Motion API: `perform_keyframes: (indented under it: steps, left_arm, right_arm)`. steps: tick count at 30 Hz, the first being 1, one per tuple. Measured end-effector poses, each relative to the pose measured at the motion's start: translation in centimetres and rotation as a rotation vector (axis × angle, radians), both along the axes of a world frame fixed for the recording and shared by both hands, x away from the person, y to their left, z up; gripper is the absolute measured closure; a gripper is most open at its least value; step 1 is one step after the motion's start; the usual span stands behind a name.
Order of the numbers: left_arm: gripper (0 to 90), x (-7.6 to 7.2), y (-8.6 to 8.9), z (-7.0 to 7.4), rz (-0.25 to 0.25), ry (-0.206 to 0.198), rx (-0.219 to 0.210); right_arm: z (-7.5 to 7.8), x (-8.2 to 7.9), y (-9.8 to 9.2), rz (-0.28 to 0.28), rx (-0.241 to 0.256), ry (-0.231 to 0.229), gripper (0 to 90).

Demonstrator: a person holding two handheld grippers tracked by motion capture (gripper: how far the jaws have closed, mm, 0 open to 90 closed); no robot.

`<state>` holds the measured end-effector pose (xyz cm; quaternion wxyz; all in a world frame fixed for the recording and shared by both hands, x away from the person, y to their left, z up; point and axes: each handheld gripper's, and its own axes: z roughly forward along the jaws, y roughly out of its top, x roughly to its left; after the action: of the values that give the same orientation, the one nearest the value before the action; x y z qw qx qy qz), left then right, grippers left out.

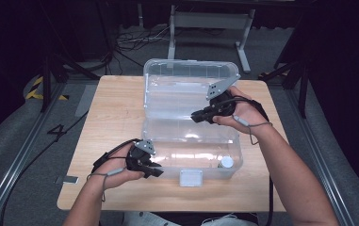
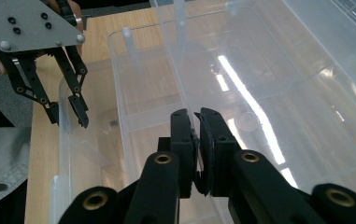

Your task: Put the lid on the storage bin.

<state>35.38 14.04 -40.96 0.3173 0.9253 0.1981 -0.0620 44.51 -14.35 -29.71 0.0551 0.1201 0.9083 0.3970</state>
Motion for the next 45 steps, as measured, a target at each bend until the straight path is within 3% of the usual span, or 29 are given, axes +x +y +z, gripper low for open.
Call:
perform_keyframes:
  steps: [32,45]
  left_arm:
    - [75.0,0.0,0.0,0.0,0.001,0.004,-0.002]
    - [75.0,0.0,0.0,0.0,0.003,0.005,-0.004]
  right_arm:
    - [-0.3,-2.2,0.0,0.048,-0.018,-0.014,84.2]
    - [-0.6,-3.4,0.1,0.072,-0.036,-0.041,84.0]
